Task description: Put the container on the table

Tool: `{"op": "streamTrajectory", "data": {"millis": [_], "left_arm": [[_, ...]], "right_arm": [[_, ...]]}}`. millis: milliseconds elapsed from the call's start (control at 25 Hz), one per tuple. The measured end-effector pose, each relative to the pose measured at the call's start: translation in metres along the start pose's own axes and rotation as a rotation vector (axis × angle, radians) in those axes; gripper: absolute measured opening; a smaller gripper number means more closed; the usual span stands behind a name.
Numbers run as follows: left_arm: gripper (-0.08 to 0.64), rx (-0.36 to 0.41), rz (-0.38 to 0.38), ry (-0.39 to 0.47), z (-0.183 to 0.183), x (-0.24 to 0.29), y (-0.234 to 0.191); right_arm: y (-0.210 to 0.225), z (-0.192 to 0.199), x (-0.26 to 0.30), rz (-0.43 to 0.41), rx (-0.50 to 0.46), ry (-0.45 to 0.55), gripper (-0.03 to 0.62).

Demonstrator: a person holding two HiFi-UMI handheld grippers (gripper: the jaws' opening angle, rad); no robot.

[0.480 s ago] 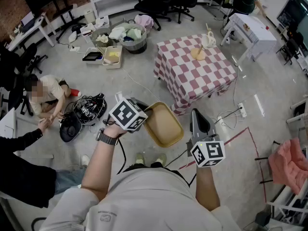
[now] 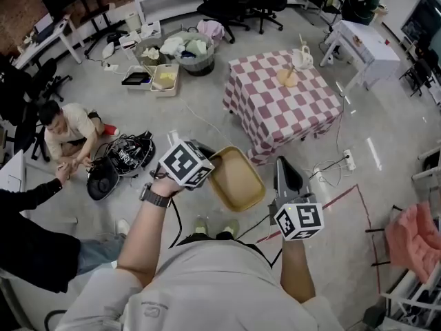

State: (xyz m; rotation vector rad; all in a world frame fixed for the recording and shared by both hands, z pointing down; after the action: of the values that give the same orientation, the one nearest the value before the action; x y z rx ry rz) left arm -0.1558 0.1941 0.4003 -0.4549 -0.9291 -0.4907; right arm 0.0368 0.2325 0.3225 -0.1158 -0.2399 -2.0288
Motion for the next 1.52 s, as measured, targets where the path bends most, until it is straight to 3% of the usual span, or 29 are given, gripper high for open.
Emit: {"op": "streamTrajectory", "data": {"millis": [880, 1520], "left_arm": [[0.018, -0.017, 0.002, -0.012, -0.003, 0.010, 0.003], [0.018, -0.026, -0.010, 0.007, -0.039, 0.028, 0.003]], "right_arm": [[0.012, 0.002, -0.001, -0.027, 0.035, 0.004, 0.009], [0.050, -0.006, 0.005, -0.025, 0.017, 0.022, 0.009]]}}
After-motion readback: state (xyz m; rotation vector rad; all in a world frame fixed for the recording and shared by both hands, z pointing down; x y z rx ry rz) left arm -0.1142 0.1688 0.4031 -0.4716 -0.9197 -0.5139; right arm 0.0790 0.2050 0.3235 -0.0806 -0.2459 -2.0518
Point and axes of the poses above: the fingertips, and each gripper's own axes: x forward along the fingers, y to its right, z out of its underside, the point moved 4 cm from there along -x, backward along the fingers, and after that the axes turned 7 degrees about -y, right-handed, at the moved point
